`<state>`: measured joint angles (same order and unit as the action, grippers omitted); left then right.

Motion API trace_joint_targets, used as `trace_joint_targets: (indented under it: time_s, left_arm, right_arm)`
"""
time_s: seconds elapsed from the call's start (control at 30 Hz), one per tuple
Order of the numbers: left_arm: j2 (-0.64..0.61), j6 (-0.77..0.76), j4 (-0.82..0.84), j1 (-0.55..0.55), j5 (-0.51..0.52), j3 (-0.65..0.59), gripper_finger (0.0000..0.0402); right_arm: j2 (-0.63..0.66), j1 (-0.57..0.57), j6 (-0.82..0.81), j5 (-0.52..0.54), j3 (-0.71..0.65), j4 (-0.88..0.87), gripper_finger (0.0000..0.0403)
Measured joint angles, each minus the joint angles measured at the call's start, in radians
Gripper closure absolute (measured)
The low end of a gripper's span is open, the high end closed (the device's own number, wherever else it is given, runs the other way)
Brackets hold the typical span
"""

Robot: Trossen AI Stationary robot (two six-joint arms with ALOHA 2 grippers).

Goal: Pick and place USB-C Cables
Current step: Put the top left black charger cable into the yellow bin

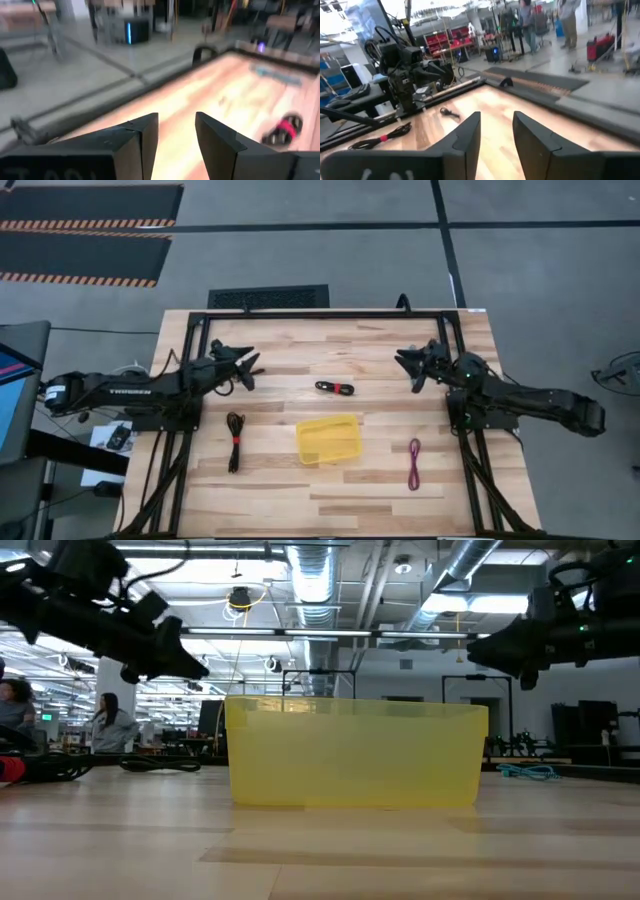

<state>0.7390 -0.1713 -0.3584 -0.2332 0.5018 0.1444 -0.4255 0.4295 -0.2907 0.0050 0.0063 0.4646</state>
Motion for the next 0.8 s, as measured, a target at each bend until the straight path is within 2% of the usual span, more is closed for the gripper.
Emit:
trace_joint_targets:
  time_s: [0.17, 0.27, 0.43, 0.63, 0.8]
  left_arm:
    - [0.068, -0.051, 0.310, 0.000, -0.001, 0.145, 0.0278]
    - [0.109, -0.098, 0.438, 0.000, 0.000, 0.205, 0.0269]
    - [0.184, -0.164, 0.458, 0.000, 0.003, 0.213, 0.0238]
    - [0.276, -0.231, 0.457, 0.000, 0.005, 0.213, 0.0194]
    - [0.319, -0.249, 0.459, -0.031, -0.004, 0.214, 0.0183]
  right_arm:
    - [-0.051, -0.085, -0.066, -0.001, 0.000, 0.017, 0.0221]
    - [-0.076, -0.162, -0.069, 0.013, 0.000, 0.083, 0.0200]
    - [-0.132, -0.260, -0.083, 0.201, 0.013, 0.117, 0.0184]
    - [-0.231, -0.313, -0.078, 0.337, 0.033, 0.132, 0.0191]
    - [-0.313, -0.310, -0.090, 0.357, 0.036, 0.228, 0.0194]
